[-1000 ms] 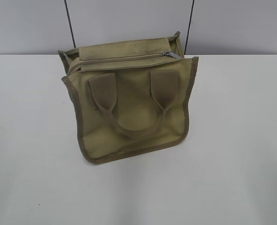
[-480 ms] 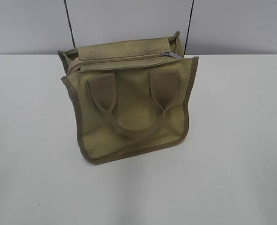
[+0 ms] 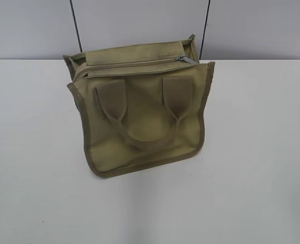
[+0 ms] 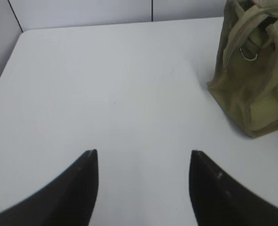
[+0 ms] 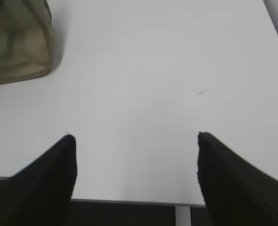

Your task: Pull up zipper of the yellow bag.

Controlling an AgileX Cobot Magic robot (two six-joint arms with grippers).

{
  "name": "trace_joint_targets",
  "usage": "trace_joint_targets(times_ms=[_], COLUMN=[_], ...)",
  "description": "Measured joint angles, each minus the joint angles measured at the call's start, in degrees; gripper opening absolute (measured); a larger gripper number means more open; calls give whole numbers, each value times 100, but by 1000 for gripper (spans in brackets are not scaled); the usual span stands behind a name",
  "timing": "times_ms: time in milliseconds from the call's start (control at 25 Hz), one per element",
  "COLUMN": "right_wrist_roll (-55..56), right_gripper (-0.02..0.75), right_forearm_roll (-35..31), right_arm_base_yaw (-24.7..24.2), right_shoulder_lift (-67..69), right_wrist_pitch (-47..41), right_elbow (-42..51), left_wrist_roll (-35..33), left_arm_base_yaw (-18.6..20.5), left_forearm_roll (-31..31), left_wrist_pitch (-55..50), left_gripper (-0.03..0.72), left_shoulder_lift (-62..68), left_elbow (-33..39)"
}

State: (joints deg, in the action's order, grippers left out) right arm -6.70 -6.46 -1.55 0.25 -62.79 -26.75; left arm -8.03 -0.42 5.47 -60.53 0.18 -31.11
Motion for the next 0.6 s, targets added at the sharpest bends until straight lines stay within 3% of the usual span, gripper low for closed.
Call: trace_joint_targets(times_ms=[600], right_wrist_roll=[0], right_gripper=[582], right_forearm_roll=[-20], right_arm_base_yaw=[-8], right_shoulder_lift=[-52], right_wrist_pitch=[12], right_elbow=[0], left_wrist_roll=[0], left_arm_base_yaw=[0], left_forearm_roll=[-1], left_wrist_pitch=[4], left_gripper=[440], left_shoulder_lift=[-58], left_elbow=[6])
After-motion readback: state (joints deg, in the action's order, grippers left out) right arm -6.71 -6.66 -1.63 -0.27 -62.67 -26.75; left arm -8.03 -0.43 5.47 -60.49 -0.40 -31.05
